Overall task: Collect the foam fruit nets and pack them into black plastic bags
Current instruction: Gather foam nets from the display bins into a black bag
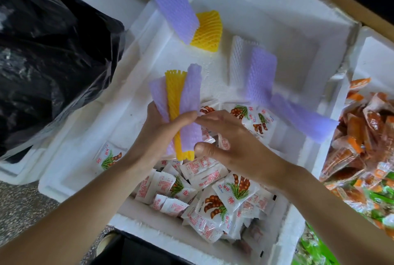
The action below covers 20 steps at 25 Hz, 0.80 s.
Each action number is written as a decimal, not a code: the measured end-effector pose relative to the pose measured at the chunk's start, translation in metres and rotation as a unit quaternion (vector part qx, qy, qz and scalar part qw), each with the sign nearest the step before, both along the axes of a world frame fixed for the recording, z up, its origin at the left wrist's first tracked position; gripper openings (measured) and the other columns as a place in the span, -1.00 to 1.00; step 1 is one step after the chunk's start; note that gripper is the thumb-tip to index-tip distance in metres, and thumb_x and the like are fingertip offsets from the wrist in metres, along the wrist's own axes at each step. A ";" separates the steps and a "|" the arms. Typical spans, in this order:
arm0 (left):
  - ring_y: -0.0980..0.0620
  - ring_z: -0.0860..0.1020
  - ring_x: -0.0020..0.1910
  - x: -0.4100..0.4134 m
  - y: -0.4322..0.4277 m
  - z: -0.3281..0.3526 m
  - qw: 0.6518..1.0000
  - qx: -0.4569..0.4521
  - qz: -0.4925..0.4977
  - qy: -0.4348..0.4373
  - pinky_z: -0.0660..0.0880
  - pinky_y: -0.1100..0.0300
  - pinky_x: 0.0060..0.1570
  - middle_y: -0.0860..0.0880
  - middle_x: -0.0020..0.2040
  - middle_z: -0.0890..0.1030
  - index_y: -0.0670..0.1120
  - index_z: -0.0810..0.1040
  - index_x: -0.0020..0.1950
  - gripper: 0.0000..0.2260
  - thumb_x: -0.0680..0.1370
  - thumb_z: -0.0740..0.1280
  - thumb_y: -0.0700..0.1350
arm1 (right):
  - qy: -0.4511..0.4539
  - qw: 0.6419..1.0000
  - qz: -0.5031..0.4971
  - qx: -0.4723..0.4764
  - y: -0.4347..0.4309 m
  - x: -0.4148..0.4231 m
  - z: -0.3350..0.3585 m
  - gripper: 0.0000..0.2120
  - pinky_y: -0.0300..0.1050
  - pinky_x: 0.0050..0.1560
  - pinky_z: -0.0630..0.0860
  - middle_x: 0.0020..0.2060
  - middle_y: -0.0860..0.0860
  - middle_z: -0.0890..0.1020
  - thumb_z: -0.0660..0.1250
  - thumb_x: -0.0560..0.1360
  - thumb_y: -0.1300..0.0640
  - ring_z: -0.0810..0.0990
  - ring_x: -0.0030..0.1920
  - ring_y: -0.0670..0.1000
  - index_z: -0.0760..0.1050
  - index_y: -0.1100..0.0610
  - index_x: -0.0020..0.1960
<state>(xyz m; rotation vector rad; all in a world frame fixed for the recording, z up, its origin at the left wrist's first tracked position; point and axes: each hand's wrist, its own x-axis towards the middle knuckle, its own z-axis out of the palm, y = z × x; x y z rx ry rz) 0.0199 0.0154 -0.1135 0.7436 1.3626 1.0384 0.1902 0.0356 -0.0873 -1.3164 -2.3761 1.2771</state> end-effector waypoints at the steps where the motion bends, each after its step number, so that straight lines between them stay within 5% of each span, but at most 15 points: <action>1: 0.12 0.57 -0.24 -0.001 0.001 -0.001 1.000 0.006 0.010 0.007 0.49 0.28 -0.24 -0.07 -0.15 0.60 -0.05 0.53 -0.05 -0.74 0.28 0.40 -0.05 | 0.015 1.000 0.000 0.000 0.004 0.003 -0.001 -0.56 -0.44 0.15 0.31 0.09 -0.07 0.48 0.28 0.47 -0.18 0.43 0.10 -0.19 0.39 -0.15 0.32; 4: 0.11 0.60 -0.19 -0.006 0.004 -0.007 0.999 -0.014 0.043 0.020 0.51 0.09 -0.13 -0.01 -0.16 0.63 0.00 0.52 -0.14 -0.81 0.27 0.35 -0.06 | 0.040 0.992 -0.081 0.084 0.024 0.011 -0.003 -0.78 -0.38 0.12 0.43 0.02 -0.12 0.55 0.30 0.54 0.08 0.52 0.00 -0.24 0.52 -0.05 0.18; 6: 0.12 0.59 -0.19 -0.008 0.006 -0.009 0.998 -0.024 0.051 0.035 0.49 0.10 -0.15 0.04 -0.16 0.62 0.01 0.50 -0.13 -0.81 0.29 0.40 -0.05 | 0.003 0.971 -0.183 0.151 0.047 0.019 -0.004 -0.76 -0.46 0.06 0.42 0.09 -0.09 0.52 0.28 0.55 0.18 0.48 -0.05 -0.27 0.49 -0.02 0.19; 8: 0.15 0.59 -0.17 -0.007 0.007 -0.011 0.997 -0.022 0.057 0.037 0.50 0.14 -0.16 0.07 -0.13 0.62 0.03 0.49 -0.10 -0.83 0.41 0.45 -0.12 | -0.093 0.937 -0.265 0.209 0.077 0.031 -0.011 -0.63 -0.43 0.14 0.31 0.27 0.07 0.42 0.28 0.55 0.20 0.43 0.11 -0.14 0.36 0.13 0.34; 10: 0.17 0.59 -0.13 -0.006 0.008 -0.012 0.997 -0.022 0.055 0.039 0.50 0.18 -0.15 0.08 -0.09 0.62 0.05 0.48 -0.08 -0.84 0.47 0.41 -0.17 | -0.175 0.913 -0.340 0.141 0.104 0.044 -0.024 -0.40 -0.13 0.35 0.19 0.38 0.22 0.28 0.32 0.53 0.12 0.30 0.35 0.14 0.14 0.26 0.45; 12: 0.17 0.59 -0.10 -0.006 0.008 -0.014 0.998 -0.020 0.048 0.040 0.50 0.19 -0.14 0.08 -0.06 0.62 0.06 0.47 -0.07 -0.81 0.45 0.44 -0.13 | -0.186 0.897 -0.396 0.062 0.116 0.049 -0.035 -0.25 0.00 0.35 0.22 0.38 0.27 0.28 0.40 0.47 0.05 0.28 0.38 0.24 0.07 0.31 0.45; 15: 0.20 0.59 -0.15 -0.007 0.009 -0.015 0.998 -0.015 0.054 0.042 0.50 0.27 -0.22 0.13 -0.12 0.62 0.07 0.47 -0.08 -0.77 0.38 0.48 -0.06 | -0.127 0.900 -0.408 0.085 0.117 0.041 -0.038 -0.34 -0.14 0.04 0.34 0.24 0.21 0.47 0.45 0.43 0.09 0.46 0.22 0.19 0.19 0.27 0.37; 17: 0.19 0.58 -0.13 -0.008 0.008 -0.017 0.997 -0.014 0.063 0.045 0.45 0.29 -0.22 0.11 -0.08 0.61 0.06 0.47 -0.03 -0.80 0.45 0.44 -0.13 | -0.101 0.907 -0.391 0.121 0.115 0.028 -0.029 -0.56 -0.20 -0.22 0.26 -0.04 0.08 0.55 0.41 0.46 0.07 0.48 0.00 0.16 0.33 0.20 0.21; 20: 0.12 0.58 -0.05 -0.009 0.005 -0.017 0.996 -0.021 0.069 0.045 0.48 0.21 -0.13 0.03 0.02 0.61 -0.05 0.46 0.14 -0.73 0.47 0.41 -0.14 | -0.024 0.910 -0.385 0.152 0.109 0.015 -0.007 -0.76 -0.23 -0.31 0.15 -0.33 -0.11 0.32 0.32 0.53 0.08 0.34 -0.19 0.06 0.33 0.18 0.06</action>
